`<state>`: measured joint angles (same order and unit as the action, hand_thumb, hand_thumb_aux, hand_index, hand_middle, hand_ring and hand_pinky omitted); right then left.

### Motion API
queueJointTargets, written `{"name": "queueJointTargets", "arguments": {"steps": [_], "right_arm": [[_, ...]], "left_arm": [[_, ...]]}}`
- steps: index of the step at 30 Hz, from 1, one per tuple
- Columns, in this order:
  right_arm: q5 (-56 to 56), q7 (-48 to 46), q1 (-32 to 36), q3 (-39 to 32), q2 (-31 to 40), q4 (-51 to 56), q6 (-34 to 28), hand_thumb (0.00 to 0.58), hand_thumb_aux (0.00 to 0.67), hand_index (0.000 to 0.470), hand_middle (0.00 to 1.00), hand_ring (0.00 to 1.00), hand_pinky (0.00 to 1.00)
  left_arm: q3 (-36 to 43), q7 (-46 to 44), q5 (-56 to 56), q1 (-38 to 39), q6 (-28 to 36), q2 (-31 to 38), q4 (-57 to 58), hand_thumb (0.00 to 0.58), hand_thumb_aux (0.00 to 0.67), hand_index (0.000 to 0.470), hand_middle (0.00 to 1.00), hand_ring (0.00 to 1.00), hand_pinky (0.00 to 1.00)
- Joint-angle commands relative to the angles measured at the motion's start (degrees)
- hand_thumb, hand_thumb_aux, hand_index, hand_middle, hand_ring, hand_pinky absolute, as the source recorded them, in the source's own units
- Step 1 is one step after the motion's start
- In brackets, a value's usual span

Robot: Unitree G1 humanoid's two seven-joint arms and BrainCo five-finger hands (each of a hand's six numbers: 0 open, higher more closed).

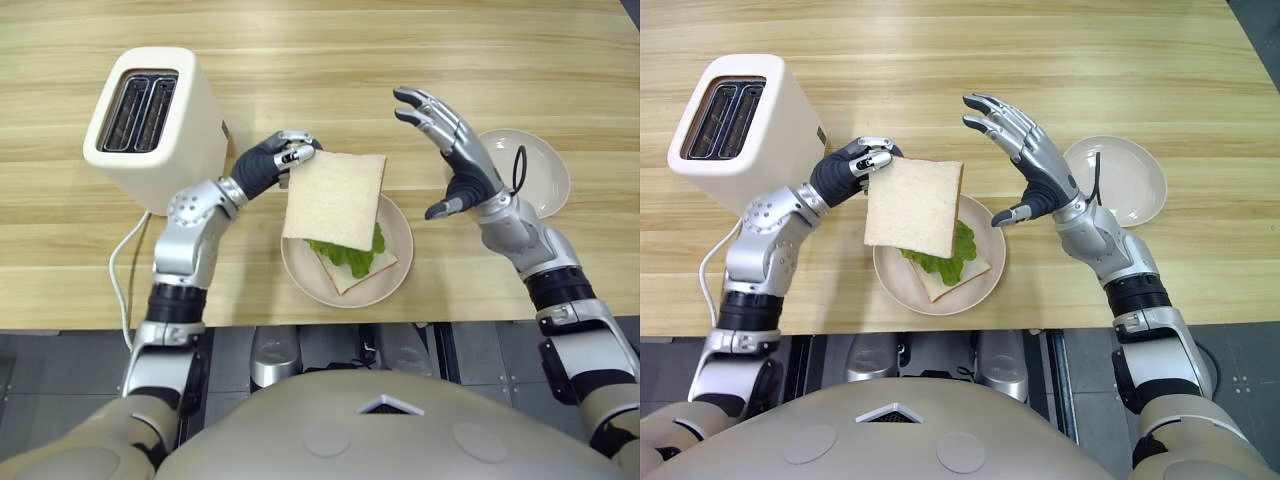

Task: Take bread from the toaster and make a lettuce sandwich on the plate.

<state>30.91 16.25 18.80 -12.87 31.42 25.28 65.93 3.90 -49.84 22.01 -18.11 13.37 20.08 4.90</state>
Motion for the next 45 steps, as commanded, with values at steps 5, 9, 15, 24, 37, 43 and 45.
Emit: {"name": "queueJointTargets", "arguments": {"steps": [5,9,15,24,37,43,45], "right_arm": [[10.7,-3.4,-3.2,1.7,1.6,-11.3,6.1,0.0,0.0,0.0,0.0,0.0,0.0],[16.9,-3.3,-3.5,2.7,2.3,-15.1,7.9,0.0,0.0,0.0,0.0,0.0,0.0],[24.5,-2.3,-3.8,2.4,3.5,-17.9,10.0,0.0,0.0,0.0,0.0,0.0,0.0],[29.8,-0.3,-3.1,0.4,4.0,-16.7,11.1,0.0,0.0,0.0,0.0,0.0,0.0],[32.5,-3.6,-0.3,-8.5,5.9,-7.7,6.7,0.0,0.0,0.0,0.0,0.0,0.0],[29.3,-15.2,0.9,-15.0,7.1,2.0,1.0,0.0,0.0,0.0,0.0,0.0,0.0],[26.9,-20.0,0.5,-17.0,7.5,3.9,-0.6,0.0,0.0,0.0,0.0,0.0,0.0]], "left_arm": [[15.5,-12.6,-14.3,-9.1,-10.0,1.9,16.3,0.58,0.67,0.46,1.0,1.0,1.0],[18.5,-14.1,-18.3,-12.9,-13.9,0.6,22.4,0.58,0.67,0.46,1.0,1.0,1.0],[19.5,-17.5,-20.7,-19.9,-16.4,-1.9,31.0,0.58,0.67,0.46,1.0,1.0,1.0],[19.2,-19.2,-22.8,-27.8,-18.5,-5.6,37.9,0.58,0.67,0.46,1.0,1.0,1.0],[19.1,-19.1,-25.8,-27.2,-21.4,-7.5,42.6,0.58,0.67,0.46,1.0,1.0,1.0],[18.8,-18.2,-26.7,-26.7,-22.4,-8.1,43.3,0.58,0.67,0.46,1.0,1.0,1.0],[18.5,-17.3,-27.0,-26.8,-22.9,-8.3,43.8,0.58,0.67,0.46,1.0,1.0,1.0]]}}
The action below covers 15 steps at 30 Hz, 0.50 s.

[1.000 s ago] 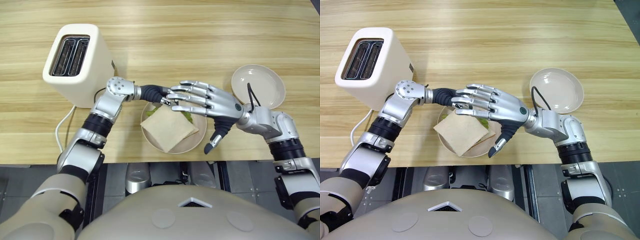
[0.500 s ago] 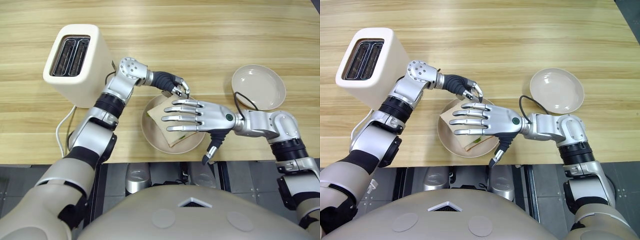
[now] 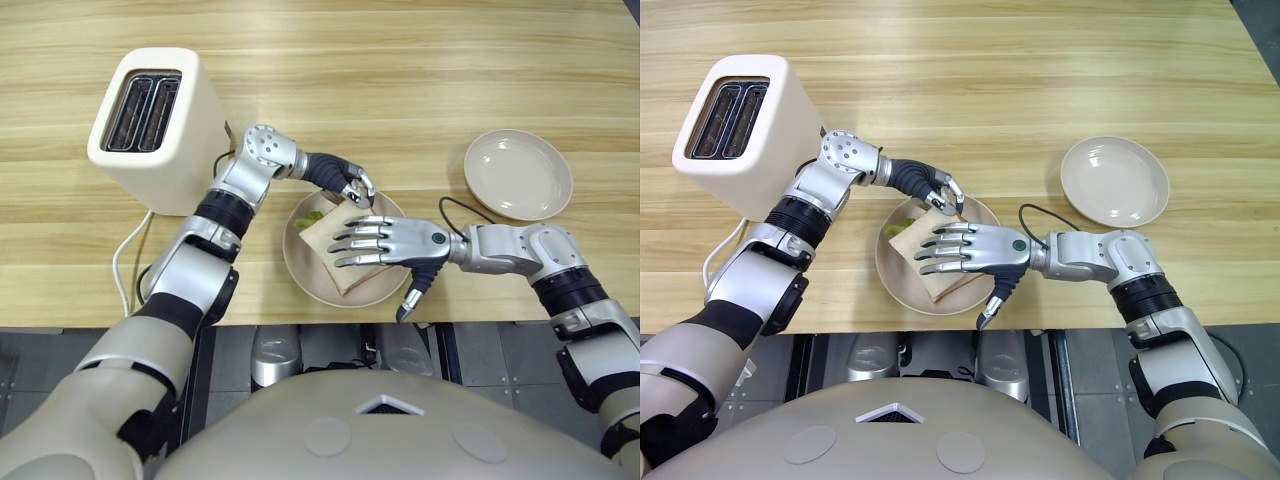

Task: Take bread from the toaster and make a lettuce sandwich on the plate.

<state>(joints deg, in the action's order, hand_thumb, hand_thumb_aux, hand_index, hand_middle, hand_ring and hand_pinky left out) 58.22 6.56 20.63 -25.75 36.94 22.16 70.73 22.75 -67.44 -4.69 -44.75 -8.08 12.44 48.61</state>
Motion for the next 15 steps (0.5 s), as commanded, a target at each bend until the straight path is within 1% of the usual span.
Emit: {"name": "queueJointTargets", "arguments": {"steps": [1,4,8,9,10,11,12,15], "right_arm": [[-1.4,-12.8,-1.6,-5.0,2.4,7.6,-6.4,0.0,0.0,0.0,0.0,0.0,0.0],[-5.1,-18.5,-2.0,-6.7,3.3,8.9,-8.7,0.0,0.0,0.0,0.0,0.0,0.0],[-9.1,-21.9,-2.0,-7.9,3.6,8.4,-9.7,0.0,0.0,0.0,0.0,0.0,0.0],[-10.0,-22.4,-2.1,-8.0,3.7,8.0,-9.8,0.0,0.0,0.0,0.0,0.0,0.0],[-10.6,-22.9,-2.1,-8.2,3.7,7.7,-10.0,0.0,0.0,0.0,0.0,0.0,0.0],[-11.0,-23.2,-2.2,-8.3,3.8,7.4,-10.1,0.0,0.0,0.0,0.0,0.0,0.0],[-11.5,-23.4,-2.2,-8.3,3.8,7.0,-10.1,0.0,0.0,0.0,0.0,0.0,0.0],[-12.6,-23.8,-2.3,-8.2,3.7,6.2,-10.3,0.0,0.0,0.0,0.0,0.0,0.0]], "left_arm": [[-0.5,0.7,-0.5,-0.2,-1.7,-0.8,0.2,0.58,0.67,0.46,1.0,1.0,1.0],[-1.2,1.9,-0.8,-0.3,-2.1,-1.0,0.5,0.58,0.67,0.46,1.0,1.0,1.0],[-1.6,3.3,-1.1,-0.2,-2.8,-0.9,0.6,0.58,0.67,0.46,1.0,1.0,1.0],[-1.6,4.0,-1.4,-0.2,-3.2,-0.8,0.7,0.574,0.604,0.415,1.0,1.0,1.0],[-1.7,4.9,-1.7,-0.3,-3.7,-0.6,0.8,0.514,0.444,0.305,1.0,1.0,1.0],[-1.8,6.1,-2.1,-0.5,-4.3,-0.4,1.0,0.355,0.252,0.173,1.0,1.0,1.0],[-2.1,7.8,-2.6,-1.0,-5.0,-0.2,1.4,0.0,0.0,0.0,1.0,1.0,1.0],[-4.4,15.8,-3.8,-3.8,-7.0,0.3,3.1,0.0,0.0,0.0,1.0,1.0,1.0]]}}
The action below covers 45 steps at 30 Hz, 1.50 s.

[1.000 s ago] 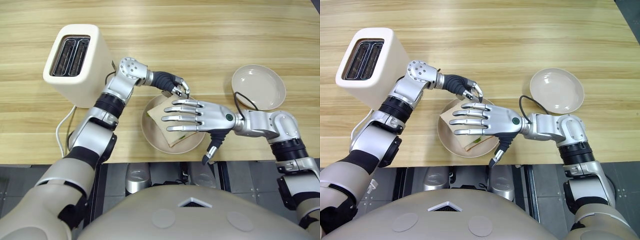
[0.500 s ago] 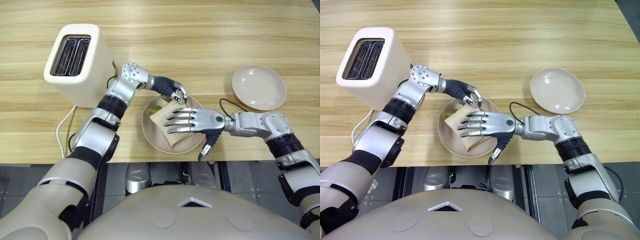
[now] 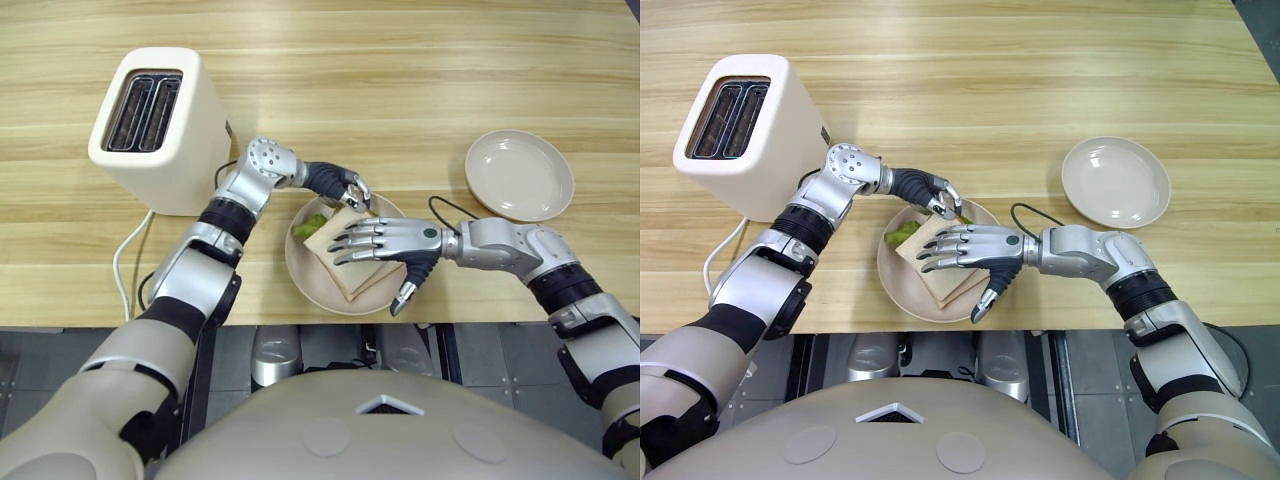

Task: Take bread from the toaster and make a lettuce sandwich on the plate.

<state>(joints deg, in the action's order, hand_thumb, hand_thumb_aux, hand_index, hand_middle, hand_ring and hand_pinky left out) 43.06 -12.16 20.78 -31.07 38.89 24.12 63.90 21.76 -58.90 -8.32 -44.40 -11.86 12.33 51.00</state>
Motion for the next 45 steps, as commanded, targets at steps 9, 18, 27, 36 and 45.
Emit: {"name": "queueJointTargets", "arguments": {"steps": [9,18,27,36,45], "right_arm": [[1.2,-4.9,-2.5,-2.9,1.0,3.6,-3.9,0.0,0.0,0.0,0.0,0.0,0.0],[-0.8,-1.6,-1.1,-1.0,-2.0,9.3,-6.9,0.0,0.0,0.0,0.22,0.22,0.22],[-0.3,10.7,9.6,-0.6,-12.8,32.1,-13.5,0.541,0.497,0.341,1.0,1.0,1.0],[2.6,29.4,18.3,-1.9,-16.1,42.0,-16.9,0.579,0.638,0.438,1.0,1.0,1.0],[-5.6,42.5,19.4,6.7,-15.4,36.7,-2.0,0.58,0.67,0.46,1.0,1.0,1.0]], "left_arm": [[-10.8,36.5,-3.7,-14.1,-7.0,4.5,5.8,0.0,0.0,0.0,0.55,0.55,0.55],[-17.6,34.6,3.5,-8.0,-5.8,4.8,-4.1,0.0,0.0,0.0,0.54,0.54,0.54],[-23.2,34.1,12.5,8.6,0.7,4.3,-22.5,0.0,0.0,0.0,0.54,0.54,0.54],[-26.0,35.1,17.5,19.7,5.0,1.7,-30.7,0.0,0.0,0.0,0.54,0.54,0.54],[-24.4,35.3,17.9,24.3,5.2,-0.3,-35.1,0.0,0.0,0.0,0.56,0.56,0.56]]}}
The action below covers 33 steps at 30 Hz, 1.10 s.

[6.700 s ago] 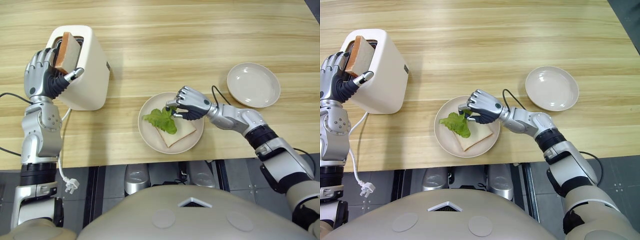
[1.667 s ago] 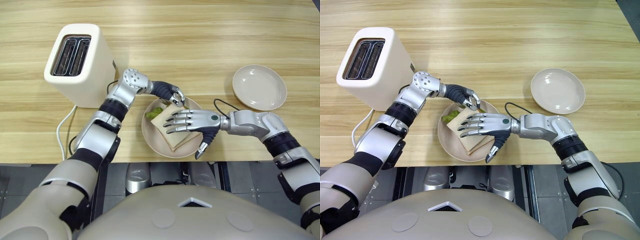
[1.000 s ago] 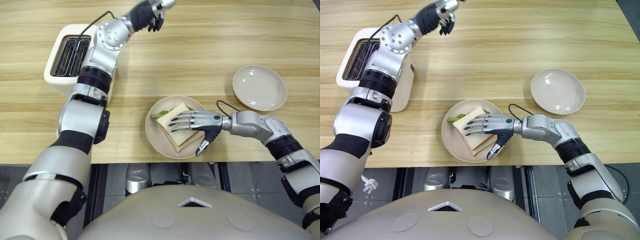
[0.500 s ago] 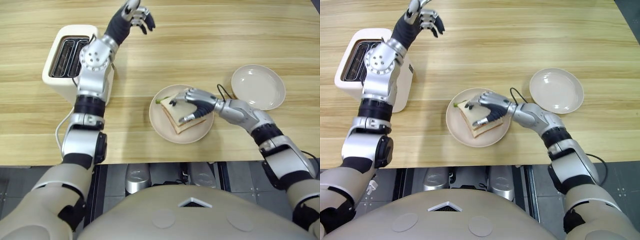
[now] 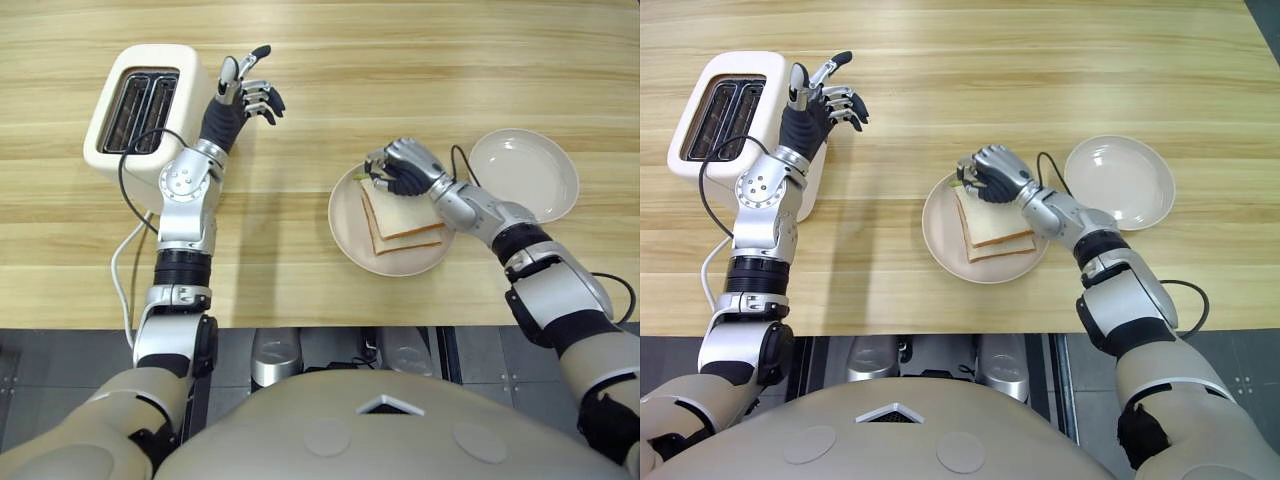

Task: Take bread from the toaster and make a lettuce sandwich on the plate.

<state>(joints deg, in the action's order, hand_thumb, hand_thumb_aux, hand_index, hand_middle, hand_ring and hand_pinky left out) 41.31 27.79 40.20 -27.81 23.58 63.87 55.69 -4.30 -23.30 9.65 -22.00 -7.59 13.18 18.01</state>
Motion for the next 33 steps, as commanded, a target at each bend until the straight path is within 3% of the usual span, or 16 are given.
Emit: {"name": "queueJointTargets", "arguments": {"steps": [1,6,10,13,14,15,16,17,18,21,24,28,33], "right_arm": [[-4.9,2.9,-0.2,4.4,-0.2,-4.0,7.9,0.58,0.67,0.46,1.0,1.0,1.0],[-14.1,0.0,-2.2,9.8,-0.3,-9.7,15.8,0.58,0.67,0.46,1.0,1.0,1.0],[-30.6,-13.6,-5.9,8.3,1.4,-13.4,17.3,0.58,0.67,0.46,1.0,1.0,1.0],[-54.7,-37.6,-14.3,3.0,6.7,-24.3,8.5,0.58,0.67,0.46,1.0,1.0,1.0],[-62.0,-45.8,-17.3,2.8,8.4,-28.3,4.2,0.58,0.67,0.46,1.0,1.0,1.0],[-70.6,-56.9,-21.0,3.1,10.9,-33.5,-3.8,0.58,0.67,0.46,1.0,1.0,1.0],[-76.8,-66.5,-24.5,3.3,13.8,-37.5,-9.1,0.58,0.67,0.46,1.0,1.0,1.0],[-80.8,-73.5,-27.2,4.5,16.0,-39.8,-13.9,0.58,0.67,0.46,1.0,1.0,1.0],[-84.0,-80.8,-30.1,5.4,18.8,-42.0,-19.2,0.58,0.67,0.46,1.0,1.0,1.0],[-86.8,-91.9,-35.7,8.8,24.2,-44.6,-27.7,0.58,0.67,0.46,1.0,1.0,1.0],[-84.1,-97.0,-39.1,11.2,26.5,-46.3,-31.6,0.58,0.67,0.46,1.0,1.0,1.0],[-71.0,-96.3,-39.3,11.7,26.4,-42.9,-30.7,0.58,0.67,0.46,1.0,1.0,1.0],[-45.5,-86.0,-36.8,7.9,25.5,-37.0,-25.0,0.58,0.67,0.46,1.0,1.0,1.0]], "left_arm": [[2.1,-0.3,-0.5,2.4,0.8,-1.6,-2.4,0.0,0.0,0.0,0.56,0.56,0.56],[4.4,-0.3,-2.1,5.0,0.0,-2.6,-4.9,0.0,0.0,0.0,0.56,0.56,0.56],[6.5,-2.0,-2.1,8.4,0.6,-2.1,-10.5,0.0,0.0,0.0,0.57,0.57,0.57],[10.1,-7.9,-1.2,14.5,1.6,0.3,-17.2,0.0,0.0,0.0,0.61,0.61,0.61],[11.3,-10.5,-0.6,16.7,1.5,1.5,-19.1,0.04,0.024,0.016,0.69,0.69,0.69],[12.9,-13.9,0.6,19.4,1.1,3.2,-21.1,0.04,0.024,0.016,0.69,0.69,0.69],[14.2,-17.1,1.9,21.9,0.9,5.0,-23.0,0.438,0.339,0.233,1.0,1.0,1.0],[15.2,-19.9,3.2,24.3,0.8,6.6,-24.7,0.558,0.539,0.37,1.0,1.0,1.0],[16.1,-22.6,4.7,26.7,0.9,8.3,-26.6,0.58,0.67,0.46,1.0,1.0,1.0],[18.6,-28.7,7.6,32.2,2.0,12.8,-30.9,0.58,0.67,0.46,1.0,1.0,1.0],[20.9,-31.4,6.7,34.6,2.7,15.8,-32.3,0.58,0.67,0.46,1.0,1.0,1.0],[26.3,-26.6,-8.8,32.7,-1.5,17.1,-27.6,0.58,0.67,0.46,1.0,1.0,1.0],[34.3,-14.1,-31.4,27.3,-7.2,15.3,-17.1,0.58,0.67,0.46,1.0,1.0,1.0]]}}
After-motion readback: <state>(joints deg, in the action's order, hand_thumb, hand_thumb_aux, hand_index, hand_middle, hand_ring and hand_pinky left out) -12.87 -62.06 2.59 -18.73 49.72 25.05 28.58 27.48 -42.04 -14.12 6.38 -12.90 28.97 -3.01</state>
